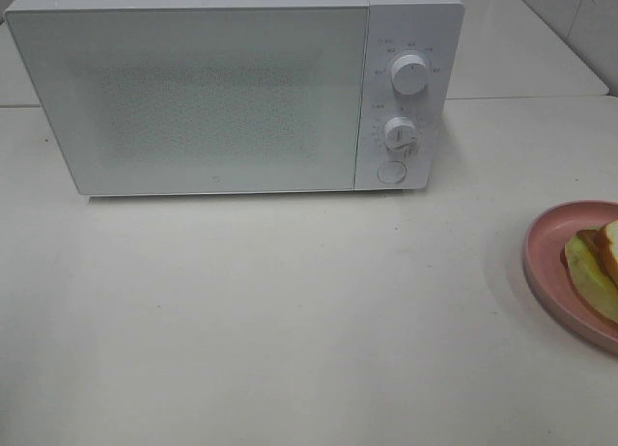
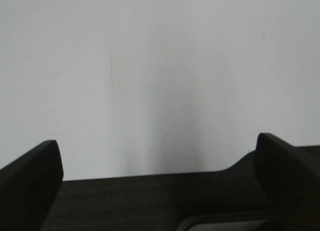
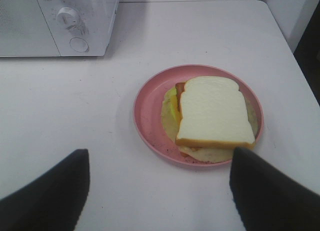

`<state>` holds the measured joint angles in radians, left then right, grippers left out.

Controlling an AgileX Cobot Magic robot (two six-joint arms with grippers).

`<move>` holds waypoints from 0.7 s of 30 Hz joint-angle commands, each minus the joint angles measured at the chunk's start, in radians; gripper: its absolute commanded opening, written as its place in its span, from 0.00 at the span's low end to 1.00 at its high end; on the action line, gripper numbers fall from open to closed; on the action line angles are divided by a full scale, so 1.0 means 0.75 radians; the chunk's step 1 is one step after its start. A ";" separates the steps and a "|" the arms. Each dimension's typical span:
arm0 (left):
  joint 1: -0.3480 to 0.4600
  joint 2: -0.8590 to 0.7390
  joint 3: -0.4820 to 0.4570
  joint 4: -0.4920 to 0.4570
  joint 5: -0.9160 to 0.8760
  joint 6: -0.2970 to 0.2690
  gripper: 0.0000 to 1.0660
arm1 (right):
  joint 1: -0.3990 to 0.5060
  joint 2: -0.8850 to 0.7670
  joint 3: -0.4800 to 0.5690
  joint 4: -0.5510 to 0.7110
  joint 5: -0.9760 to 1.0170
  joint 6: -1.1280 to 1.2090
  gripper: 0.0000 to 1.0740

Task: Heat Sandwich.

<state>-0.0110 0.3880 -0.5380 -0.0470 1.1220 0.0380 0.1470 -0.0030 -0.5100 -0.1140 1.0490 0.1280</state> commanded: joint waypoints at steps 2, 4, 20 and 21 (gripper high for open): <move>0.000 -0.153 0.008 0.001 -0.025 -0.008 0.93 | -0.011 -0.037 0.001 -0.001 -0.013 -0.004 0.70; 0.000 -0.276 0.009 0.001 -0.025 -0.008 0.93 | -0.011 -0.037 0.001 -0.001 -0.013 -0.004 0.70; 0.000 -0.552 0.059 -0.009 -0.115 -0.005 0.93 | -0.011 -0.031 0.001 -0.001 -0.013 -0.004 0.70; 0.000 -0.552 0.059 -0.009 -0.115 -0.005 0.93 | -0.011 -0.031 0.001 -0.001 -0.013 -0.004 0.70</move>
<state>-0.0110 -0.0030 -0.4990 -0.0460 1.0480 0.0380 0.1470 -0.0030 -0.5100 -0.1140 1.0490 0.1280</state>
